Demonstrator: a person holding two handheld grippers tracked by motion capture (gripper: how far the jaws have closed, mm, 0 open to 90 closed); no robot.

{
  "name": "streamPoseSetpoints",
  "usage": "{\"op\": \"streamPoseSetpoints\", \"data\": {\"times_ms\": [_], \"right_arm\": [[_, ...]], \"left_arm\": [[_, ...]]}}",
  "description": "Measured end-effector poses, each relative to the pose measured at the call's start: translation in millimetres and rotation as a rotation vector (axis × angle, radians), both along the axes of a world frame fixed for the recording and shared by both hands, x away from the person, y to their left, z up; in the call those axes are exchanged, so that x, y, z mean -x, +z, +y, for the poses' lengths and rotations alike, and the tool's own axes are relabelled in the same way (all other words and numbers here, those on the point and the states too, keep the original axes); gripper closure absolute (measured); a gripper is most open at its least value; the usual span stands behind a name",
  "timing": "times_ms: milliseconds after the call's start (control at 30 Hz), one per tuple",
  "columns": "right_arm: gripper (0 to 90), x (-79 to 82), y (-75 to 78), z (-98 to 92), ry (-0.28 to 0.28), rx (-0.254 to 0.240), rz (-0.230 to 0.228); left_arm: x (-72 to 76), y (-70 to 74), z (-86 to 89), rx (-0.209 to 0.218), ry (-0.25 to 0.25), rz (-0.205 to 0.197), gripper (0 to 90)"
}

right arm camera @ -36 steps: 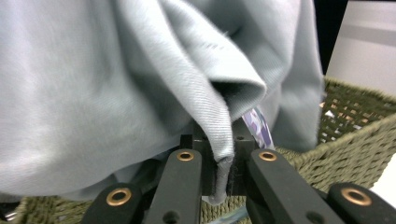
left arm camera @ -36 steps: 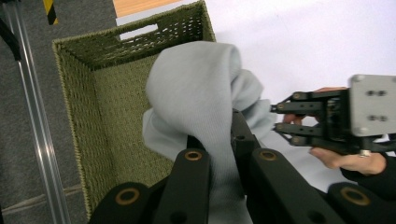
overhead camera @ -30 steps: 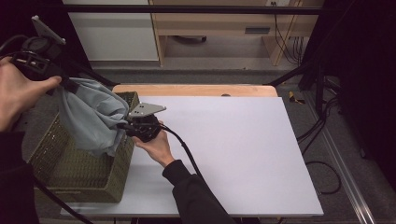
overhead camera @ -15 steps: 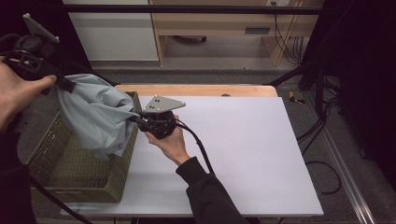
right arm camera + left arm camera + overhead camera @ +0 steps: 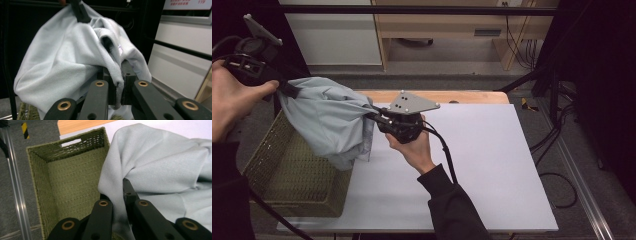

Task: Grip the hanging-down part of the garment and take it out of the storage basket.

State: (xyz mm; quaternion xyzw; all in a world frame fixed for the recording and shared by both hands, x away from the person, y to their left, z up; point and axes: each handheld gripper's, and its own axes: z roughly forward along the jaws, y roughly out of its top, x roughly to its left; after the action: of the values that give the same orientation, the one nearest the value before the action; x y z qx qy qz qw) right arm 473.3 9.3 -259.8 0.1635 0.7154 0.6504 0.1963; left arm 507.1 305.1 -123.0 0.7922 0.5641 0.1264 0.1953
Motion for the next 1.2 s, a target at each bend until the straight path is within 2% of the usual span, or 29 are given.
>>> {"op": "streamPoseSetpoints", "data": {"times_ms": [267,400,433,467,500,567,600,633,867,933,1000,1067,1133,1200], "right_arm": [[86.2,9.0,16.6,-14.3,-0.012,-0.033,-0.036],[85.9,8.1,12.6,-14.6,-0.015,0.001,-0.024],[85.9,7.2,8.7,-13.8,-0.017,0.014,-0.013],[85.7,4.4,-1.9,-12.3,-0.017,0.041,0.008],[85.7,4.4,-1.9,-12.3,-0.017,0.041,0.008],[85.5,1.7,-14.9,-10.5,-0.014,0.064,0.034],[85.4,-0.9,-28.7,-8.5,-0.016,0.08,0.06],[85.4,-0.9,-28.7,-8.5,-0.016,0.08,0.06],[82.2,-11.5,-73.3,0.4,-0.009,0.086,0.159],[76.0,-12.3,-82.5,5.3,-0.013,0.095,0.179],[63.1,-12.1,-88.9,9.6,-0.017,0.111,0.18],[49.1,-9.3,-92.8,10.2,-0.03,0.094,0.175],[35.3,-6.0,-94.9,5.9,-0.035,0.077,0.19],[27.6,-1.8,-96.7,-3.3,-0.064,0.072,0.171]], "left_arm": [[-2.4,-0.7,-11.9,-0.004,-0.017,0.004,87.1],[-2.0,-0.1,-13.8,-0.009,-0.019,0.003,87.1],[-1.9,-0.1,-13.8,-0.011,-0.019,0.003,87.1],[-1.8,-0.4,-13.6,-0.013,-0.019,0.004,87.1],[-1.9,-0.8,-13.3,-0.013,-0.019,0.006,87.1],[-1.9,-1.9,-12.8,-0.011,-0.021,0.008,87.1],[-1.9,-2.8,-12.8,-0.007,-0.021,0.009,87.1],[-1.9,-3.5,-12.8,-0.005,-0.027,0.011,87.1],[-4.4,-9.6,-17.7,-0.005,-0.041,0.023,87.1],[-5.0,-10.5,-20.1,-0.01,-0.044,0.024,87.1],[-5.2,-10.9,-21.8,-0.014,-0.045,0.026,87.1],[-5.2,-11.1,-22.3,-0.015,-0.044,0.024,87.1],[-4.7,-11.2,-22.3,-0.017,-0.044,0.02,87.1],[-4.3,-11.3,-22.0,-0.016,-0.046,0.021,87.1]]}}
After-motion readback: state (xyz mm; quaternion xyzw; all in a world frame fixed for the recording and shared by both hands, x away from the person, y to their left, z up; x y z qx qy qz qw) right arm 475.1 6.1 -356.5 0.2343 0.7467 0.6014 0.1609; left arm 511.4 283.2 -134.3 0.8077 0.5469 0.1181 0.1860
